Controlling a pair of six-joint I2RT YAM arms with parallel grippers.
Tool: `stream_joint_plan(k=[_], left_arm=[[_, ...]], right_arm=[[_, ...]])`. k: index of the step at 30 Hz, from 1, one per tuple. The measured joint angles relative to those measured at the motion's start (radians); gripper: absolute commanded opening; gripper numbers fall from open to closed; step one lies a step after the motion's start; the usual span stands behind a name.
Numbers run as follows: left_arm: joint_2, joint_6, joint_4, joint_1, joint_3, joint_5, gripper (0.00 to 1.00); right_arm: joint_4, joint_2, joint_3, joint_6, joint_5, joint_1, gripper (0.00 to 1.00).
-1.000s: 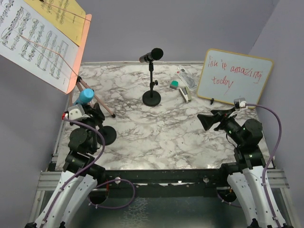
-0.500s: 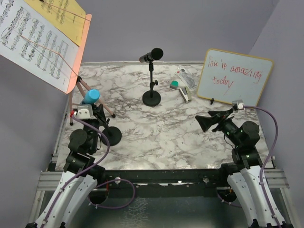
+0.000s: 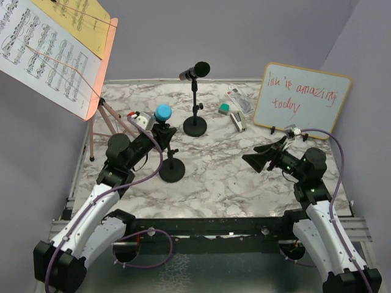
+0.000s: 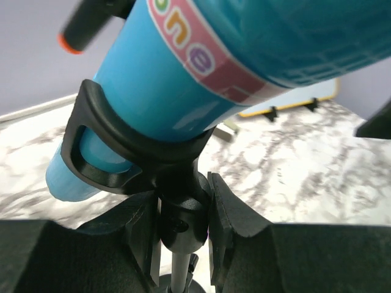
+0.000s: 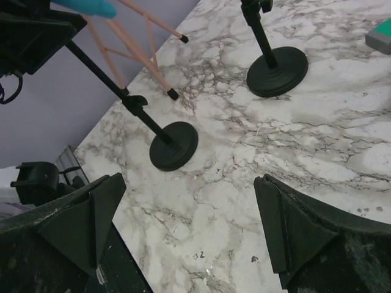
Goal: Pack up the instrument practice props
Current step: Move the microphone stand to the center of the board.
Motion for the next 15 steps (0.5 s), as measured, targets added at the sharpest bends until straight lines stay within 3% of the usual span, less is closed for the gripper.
stream_joint_plan(k=[5,10,15], left_arm=[[0.145,-0.074,0.097,-0.027,0.044,0.122,0.0],[0.225,-0.121,0.216,-0.121,0.044,0.142,0.0],[0.306,-0.119,0.335,-0.241,0.044,0.128,0.0]], right_arm=[[-0.007,0.109,0.045,0.018,-0.068,0.0,0.99],[0.016,0.279,0.057,0.098,-0.131,0.033,0.96],[0.065,0.458,0.071,0.216,-0.118,0.146,0.94]])
